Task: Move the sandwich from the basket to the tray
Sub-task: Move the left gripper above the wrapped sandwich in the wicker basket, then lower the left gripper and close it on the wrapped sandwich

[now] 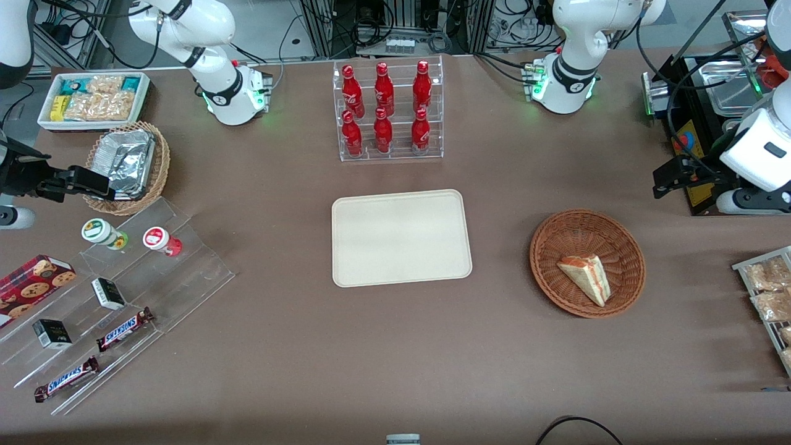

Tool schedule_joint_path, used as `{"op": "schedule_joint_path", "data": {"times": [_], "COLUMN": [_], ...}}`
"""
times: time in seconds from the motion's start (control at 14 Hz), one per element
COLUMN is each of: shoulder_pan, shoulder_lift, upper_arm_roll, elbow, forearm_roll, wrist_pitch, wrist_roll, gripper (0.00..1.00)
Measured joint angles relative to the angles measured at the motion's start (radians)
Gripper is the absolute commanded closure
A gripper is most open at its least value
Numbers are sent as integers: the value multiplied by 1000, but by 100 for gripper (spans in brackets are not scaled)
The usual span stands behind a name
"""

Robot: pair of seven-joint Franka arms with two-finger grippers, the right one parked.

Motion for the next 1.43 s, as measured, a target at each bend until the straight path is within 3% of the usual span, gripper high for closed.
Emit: {"op": "schedule_joint_path", "data": {"times": [0.57,0.93,1.43], "shoulder_pan": [5,6,1], "shoulder_lift": [15,23,40], "upper_arm_roll": [12,13,9], "elbow": [-74,-315,-656], "forearm_roll": [-2,-2,-3], "wrist_pitch": [51,316,808], "wrist_roll": [-5,-146,-533], "gripper": [0,0,0]}}
